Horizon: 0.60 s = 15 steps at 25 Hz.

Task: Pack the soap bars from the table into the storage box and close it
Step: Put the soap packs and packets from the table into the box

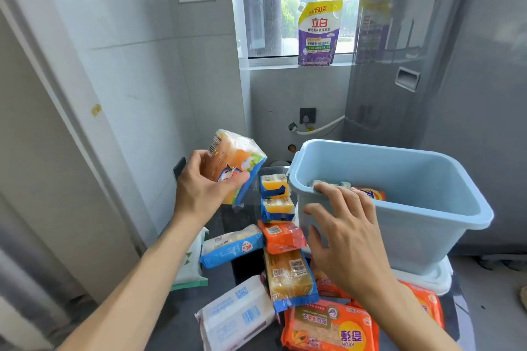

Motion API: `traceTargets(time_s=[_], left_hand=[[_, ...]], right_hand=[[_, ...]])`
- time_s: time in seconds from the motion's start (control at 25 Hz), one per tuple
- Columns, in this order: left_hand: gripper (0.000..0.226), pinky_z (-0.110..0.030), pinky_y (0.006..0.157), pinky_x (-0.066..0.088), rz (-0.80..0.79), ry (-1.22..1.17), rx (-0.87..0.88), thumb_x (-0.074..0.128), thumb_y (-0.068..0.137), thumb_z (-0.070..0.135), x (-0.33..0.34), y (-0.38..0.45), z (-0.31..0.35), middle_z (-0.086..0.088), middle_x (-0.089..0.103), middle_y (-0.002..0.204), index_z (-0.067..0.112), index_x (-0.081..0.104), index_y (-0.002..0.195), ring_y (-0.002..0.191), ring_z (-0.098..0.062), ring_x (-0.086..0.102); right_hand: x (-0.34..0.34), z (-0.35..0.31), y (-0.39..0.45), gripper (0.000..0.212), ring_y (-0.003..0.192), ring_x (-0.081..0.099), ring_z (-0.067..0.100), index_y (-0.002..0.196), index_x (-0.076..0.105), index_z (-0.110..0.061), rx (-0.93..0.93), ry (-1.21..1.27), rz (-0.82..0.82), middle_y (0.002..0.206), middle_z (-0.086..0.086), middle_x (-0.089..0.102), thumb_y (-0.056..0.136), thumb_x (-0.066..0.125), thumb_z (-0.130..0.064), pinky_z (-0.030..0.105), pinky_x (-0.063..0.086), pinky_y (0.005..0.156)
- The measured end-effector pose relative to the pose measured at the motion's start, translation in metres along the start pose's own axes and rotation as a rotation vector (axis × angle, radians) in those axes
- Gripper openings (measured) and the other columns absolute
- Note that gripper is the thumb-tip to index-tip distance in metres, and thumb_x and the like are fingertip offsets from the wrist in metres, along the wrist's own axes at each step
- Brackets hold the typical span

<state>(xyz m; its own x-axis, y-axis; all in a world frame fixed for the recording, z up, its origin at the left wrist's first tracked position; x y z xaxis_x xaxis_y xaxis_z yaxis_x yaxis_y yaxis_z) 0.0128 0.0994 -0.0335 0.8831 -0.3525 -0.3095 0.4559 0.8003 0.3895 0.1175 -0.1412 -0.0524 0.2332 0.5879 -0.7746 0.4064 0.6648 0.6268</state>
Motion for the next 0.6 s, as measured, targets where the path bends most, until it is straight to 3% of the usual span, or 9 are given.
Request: traceTargets(time_s=[0.12, 0.2, 0.28, 0.32, 0.44, 0.52, 0.6], left_hand=[[0.049, -0.03, 0.07, 0.059, -0.244, -0.544, -0.149, 0.08, 0.061, 0.057, 0.027, -0.021, 0.041, 0.006, 0.076, 0.099, 0.029, 0.072, 0.101, 0.095, -0.016, 0.072], [0.042, -0.036, 0.078, 0.059, -0.43, -0.696, -0.203, 0.073, 0.073, 0.055, 0.051, -0.042, 0.067, -0.003, 0.075, 0.11, 0.032, 0.074, 0.108, 0.102, -0.023, 0.071], [0.045, -0.038, 0.08, 0.059, -0.544, -0.736, -0.24, 0.069, 0.076, 0.056, 0.071, -0.063, 0.083, -0.007, 0.073, 0.113, 0.029, 0.073, 0.112, 0.104, -0.026, 0.07], [0.047, -0.041, 0.082, 0.058, -0.584, -0.726, -0.239, 0.07, 0.077, 0.056, 0.08, -0.071, 0.088, -0.009, 0.073, 0.114, 0.027, 0.072, 0.114, 0.105, -0.028, 0.07], [0.049, -0.046, 0.084, 0.058, -0.621, -0.56, -0.127, 0.07, 0.076, 0.064, 0.099, -0.084, 0.1, -0.003, 0.075, 0.107, 0.029, 0.072, 0.111, 0.101, -0.023, 0.071], [0.051, -0.039, 0.084, 0.057, -0.608, -0.296, 0.076, 0.055, 0.075, 0.079, 0.106, -0.086, 0.105, 0.013, 0.073, 0.102, 0.04, 0.069, 0.106, 0.1, -0.01, 0.069], [0.054, -0.048, 0.101, 0.044, -0.634, -0.052, 0.241, 0.04, 0.078, 0.083, 0.119, -0.09, 0.102, 0.02, 0.068, 0.104, 0.046, 0.066, 0.106, 0.109, -0.004, 0.059]], right_hand=[[-0.016, 0.003, 0.009, 0.035, 0.111, 0.055, 0.019, 0.116, 0.061, -0.029, 0.152, 0.246, 0.02, 0.121, -0.006, 0.065, 0.084, 0.061, -0.043, 0.036, 0.034, 0.099], [-0.027, 0.009, 0.013, 0.051, 0.112, 0.056, 0.003, 0.132, 0.049, -0.04, 0.29, 0.663, -0.039, 0.119, -0.02, 0.065, 0.086, 0.049, -0.061, 0.025, 0.039, 0.096], [-0.032, 0.007, 0.016, 0.055, 0.11, 0.061, -0.003, 0.136, 0.044, -0.045, 0.34, 1.098, -0.146, 0.116, -0.023, 0.069, 0.085, 0.052, -0.064, 0.011, 0.045, 0.086], [-0.035, 0.008, 0.018, 0.053, 0.107, 0.066, 0.002, 0.134, 0.049, -0.04, 0.35, 1.23, -0.179, 0.114, -0.017, 0.072, 0.085, 0.057, -0.059, 0.012, 0.049, 0.083], [-0.046, 0.031, 0.021, 0.041, 0.093, 0.074, 0.022, 0.114, 0.066, -0.02, 0.493, 1.326, -0.162, 0.101, 0.004, 0.077, 0.08, 0.07, -0.042, 0.038, 0.06, 0.08], [-0.051, 0.051, 0.019, 0.038, 0.084, 0.075, 0.021, 0.102, 0.069, -0.016, 0.599, 1.247, -0.116, 0.092, 0.004, 0.078, 0.072, 0.074, -0.039, 0.038, 0.059, 0.072], [-0.056, 0.07, 0.015, 0.037, 0.077, 0.075, 0.017, 0.096, 0.07, -0.016, 0.678, 1.18, -0.069, 0.086, 0.001, 0.078, 0.067, 0.077, -0.038, 0.031, 0.056, 0.063]])
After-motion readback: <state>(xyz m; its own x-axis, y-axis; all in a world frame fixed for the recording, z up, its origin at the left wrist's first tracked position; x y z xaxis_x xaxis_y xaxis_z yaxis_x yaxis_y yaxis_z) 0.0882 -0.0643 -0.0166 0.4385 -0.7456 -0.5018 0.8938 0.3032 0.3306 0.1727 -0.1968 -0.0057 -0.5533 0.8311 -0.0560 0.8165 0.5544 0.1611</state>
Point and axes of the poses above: each hand's wrist, its own y-axis towards the middle knuckle, its own x-axis out of the palm, z = x × y, the point moved 7 cm from there along y, towards the middle knuckle
